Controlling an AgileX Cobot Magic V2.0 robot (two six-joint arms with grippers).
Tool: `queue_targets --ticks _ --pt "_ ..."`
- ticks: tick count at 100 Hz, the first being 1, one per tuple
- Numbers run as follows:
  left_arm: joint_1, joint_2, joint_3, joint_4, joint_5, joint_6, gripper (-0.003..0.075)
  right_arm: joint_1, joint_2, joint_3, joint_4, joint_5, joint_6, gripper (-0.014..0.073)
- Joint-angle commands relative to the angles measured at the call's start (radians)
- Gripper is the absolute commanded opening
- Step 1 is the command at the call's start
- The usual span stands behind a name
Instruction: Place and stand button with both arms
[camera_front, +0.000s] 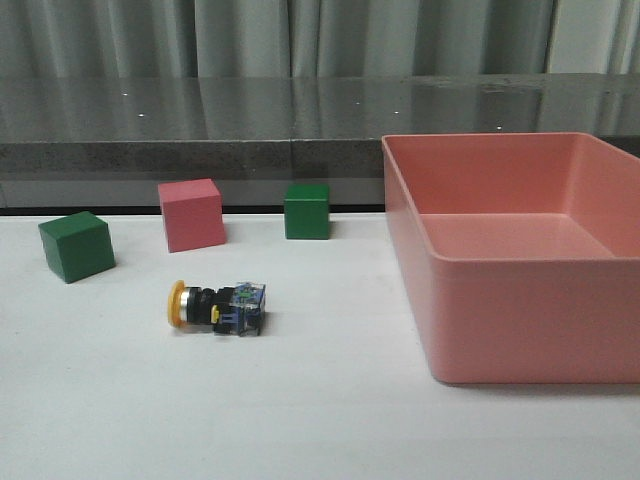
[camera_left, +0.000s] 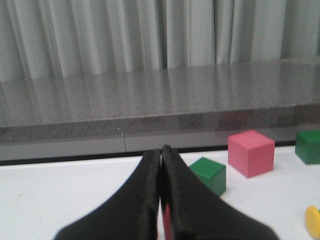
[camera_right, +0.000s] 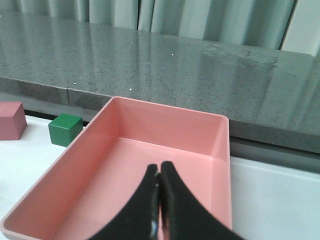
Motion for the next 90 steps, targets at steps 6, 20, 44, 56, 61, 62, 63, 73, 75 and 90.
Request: queue_targets --ticks 6,20,44,56,61,62,63,73,75,90 --pt "0.002 -0.031 0.003 -0.137 -0.135 -0.007 -0.0019 -0.006 -0.003 -0.027 0.007 -0.062 0.000 -0.0061" --pt "0.002 0.000 -0.088 -0.275 -0.055 -0.007 -0.0019 -0.006 -0.003 -0.027 0.007 -0.062 0.000 -0.0061" --pt "0.002 0.253 -0.372 -0.275 0.237 -0.007 -0.0019 -0.006 -0.003 -0.027 0.007 -0.062 0.000 -0.0061" --pt "0.002 0.435 -0.538 -0.275 0.409 0.019 -0.0019 -0.006 -0.003 -0.027 0.007 -0.062 0.000 -0.0061" --pt "0.002 0.508 -0.590 -0.275 0.460 0.052 -0.0019 -0.006 -0.003 -0.027 0.007 -0.062 0.000 -0.0061" --pt "0.002 0.518 -0.598 -0.276 0.474 0.066 -0.0019 -0.006 -0.003 -0.027 0.007 -0.062 0.000 -0.0061" --pt "0.002 0.538 -0.623 -0.278 0.487 0.081 -0.0019 -0.006 -0.003 -0.027 0.007 -0.062 0.000 -0.0061" --pt "0.002 0.669 -0.715 -0.280 0.537 0.159 -0.0019 -0.006 -0.003 -0.027 0.007 -0.062 0.000 -0.0061" --pt "0.002 0.695 -0.733 -0.282 0.539 0.170 -0.0019 -0.006 -0.003 -0.027 0.007 -0.062 0.000 -0.0061" --pt "0.002 0.864 -0.838 -0.327 0.553 0.313 -0.0017 -0.006 -0.003 -0.027 0.007 -0.062 0.000 -0.0061"
